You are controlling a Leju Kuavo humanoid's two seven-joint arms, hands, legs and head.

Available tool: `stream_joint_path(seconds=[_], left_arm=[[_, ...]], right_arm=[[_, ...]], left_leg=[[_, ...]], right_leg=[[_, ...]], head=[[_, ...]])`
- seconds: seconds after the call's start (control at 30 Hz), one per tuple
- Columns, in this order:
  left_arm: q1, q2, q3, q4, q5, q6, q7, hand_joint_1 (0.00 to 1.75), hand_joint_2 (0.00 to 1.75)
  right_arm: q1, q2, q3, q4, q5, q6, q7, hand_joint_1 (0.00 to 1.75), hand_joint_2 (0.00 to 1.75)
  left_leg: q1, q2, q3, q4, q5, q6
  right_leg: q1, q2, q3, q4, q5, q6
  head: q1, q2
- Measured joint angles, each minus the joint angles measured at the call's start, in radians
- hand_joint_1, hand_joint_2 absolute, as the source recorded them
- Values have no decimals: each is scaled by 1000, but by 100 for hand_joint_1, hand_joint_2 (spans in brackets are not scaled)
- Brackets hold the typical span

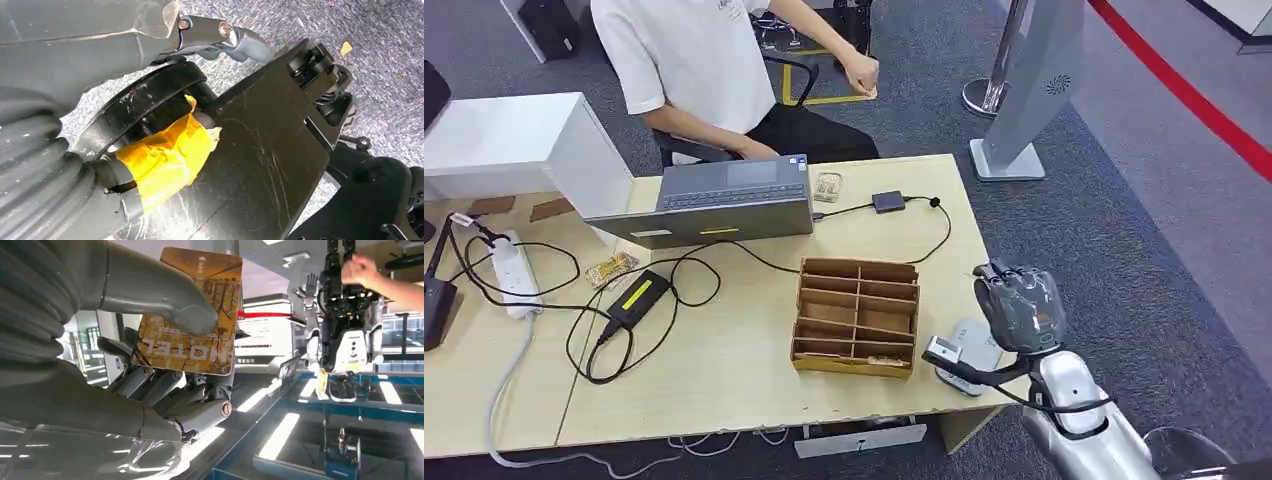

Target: Pass the card to the sensor for recognition and then transmit it.

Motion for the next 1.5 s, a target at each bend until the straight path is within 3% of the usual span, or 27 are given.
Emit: stream_joint_path(seconds=[0.23,0.5,0.83,1.03,1.27,1.5], left_arm=[[1,-1,15,0,3,1,-3,0,175],[2,-1,26,0,5,0,-5,0,175],[3,-2,32,-1,1,-2,-6,0,175],[2,-1,33,-1,-19,-3,1,0,175],[1,-2,32,-2,-41,-4,8,0,175],[-3,-6,33,-2,-63,-8,19,0,175]], right_arm=[[81,16,-6,34,16,-16,-24,175,175],[124,55,-6,159,9,-37,-36,175,175],[125,96,-3,270,-1,-79,-35,175,175],[106,97,-6,249,0,-78,-21,175,175],[20,75,-21,101,-7,-13,-18,175,175],[-200,65,-21,44,-41,67,-16,175,175]], left_leg=[[0,0,0,0,-1,-1],[1,0,0,0,-1,-1],[1,0,1,0,-1,-1],[1,1,1,0,-1,-1],[1,2,1,0,0,-2],[1,3,0,0,2,-3]], right_leg=[[0,0,0,0,-1,-1],[0,0,0,0,-1,-1],[1,0,1,0,-2,-1],[1,1,1,0,-1,-1],[1,2,0,0,1,-1],[1,3,0,1,1,-1]], head=[[0,0],[0,0],[0,0],[0,0],[0,0],[1,0]])
